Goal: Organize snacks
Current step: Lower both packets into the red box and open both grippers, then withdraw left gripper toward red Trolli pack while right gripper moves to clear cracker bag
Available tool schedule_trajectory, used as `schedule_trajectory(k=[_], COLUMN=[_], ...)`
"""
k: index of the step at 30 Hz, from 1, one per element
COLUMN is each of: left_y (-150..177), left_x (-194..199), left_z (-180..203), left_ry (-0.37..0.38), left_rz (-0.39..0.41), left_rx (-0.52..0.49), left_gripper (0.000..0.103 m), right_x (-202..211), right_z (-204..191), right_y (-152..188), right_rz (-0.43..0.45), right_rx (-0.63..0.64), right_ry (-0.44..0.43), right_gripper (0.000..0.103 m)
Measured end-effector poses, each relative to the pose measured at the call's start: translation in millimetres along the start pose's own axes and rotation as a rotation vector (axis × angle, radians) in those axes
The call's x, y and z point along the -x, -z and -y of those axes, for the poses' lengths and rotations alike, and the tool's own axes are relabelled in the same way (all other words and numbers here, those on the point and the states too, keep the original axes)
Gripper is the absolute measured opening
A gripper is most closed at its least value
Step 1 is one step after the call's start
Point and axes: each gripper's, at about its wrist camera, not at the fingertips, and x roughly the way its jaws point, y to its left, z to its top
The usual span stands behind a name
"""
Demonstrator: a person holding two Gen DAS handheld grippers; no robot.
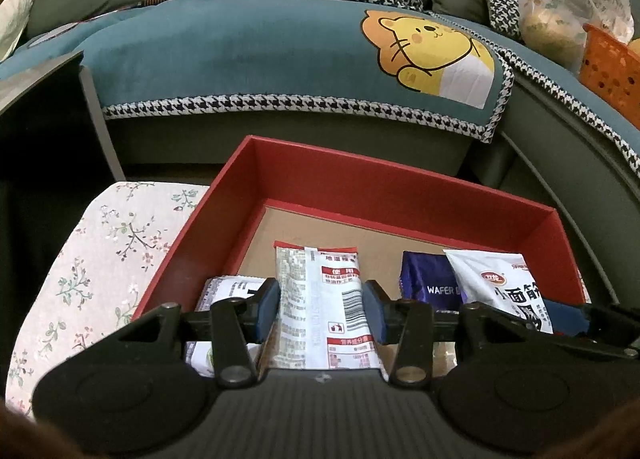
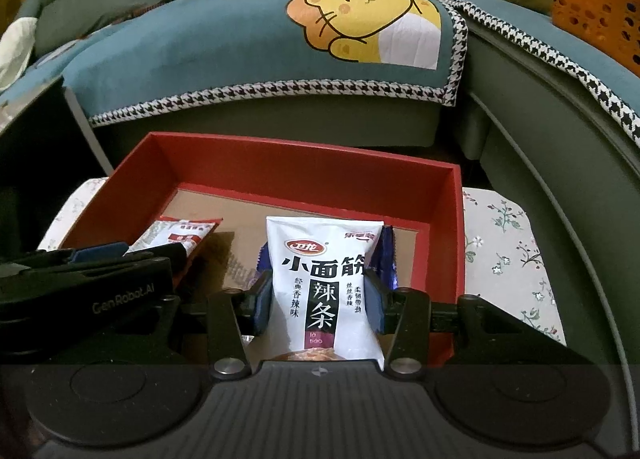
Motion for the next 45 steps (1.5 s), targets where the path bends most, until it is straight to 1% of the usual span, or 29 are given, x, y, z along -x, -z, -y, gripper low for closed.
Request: schedule_trajectory(k=[6, 11, 15, 18, 22, 23, 26, 35, 38, 41, 45], left_y=[0, 1, -1, -2, -4, -5, -6, -2, 2, 10, 26], left_x=[-2, -2, 1, 4, 12, 15, 26, 61, 69, 79, 83], left_z=[2, 4, 1, -2, -6, -7, -9, -18, -22, -27, -38], left_ry=[-0.007, -0.022, -0.023, -0.019, -0.009, -0.005, 0.01, 0.052, 0.062, 0.056, 0.04], left_rz=[-0.007, -0.01, -0.011, -0.009, 0.003, 0.008, 0.024, 0.05, 0.044, 0.039, -0.005], left_rx=[-0.011, -0.029, -0.012, 0.0, 0.015, 0.02, 0.035, 0.06, 0.061, 0.036, 0.032], left_gripper=[0.054, 0.059, 0.06, 0.061, 0.065, 0.067, 0.071, 0.078, 0.079, 0.081, 0.081], right_x=[-3, -5, -3, -1, 4, 7, 13, 45, 54, 61, 72], right_z=[2, 4, 6, 7, 8, 9, 11, 4, 2, -1, -4], right_y=[0, 1, 0, -1, -3, -4, -6, -8, -7, -5, 5], right_rz=[-0.002, -0.003, 0.008, 0.017, 0.032, 0.038, 0.047, 0.087, 0.091, 0.09, 0.076], right_rx=[-0.011, -0.013, -0.011, -0.012, -0.016, -0.018, -0.024, 0.0, 0.008, 0.023, 0.053], right_ry=[0.004, 0.024, 0.039, 0.039, 0.042, 0.043, 0.042, 0.051, 0.049, 0.047, 0.057], right_gripper=[0.057, 0.059, 0.068, 0.069, 0.075, 0.076, 0.077, 0.078, 0.079, 0.079, 0.079])
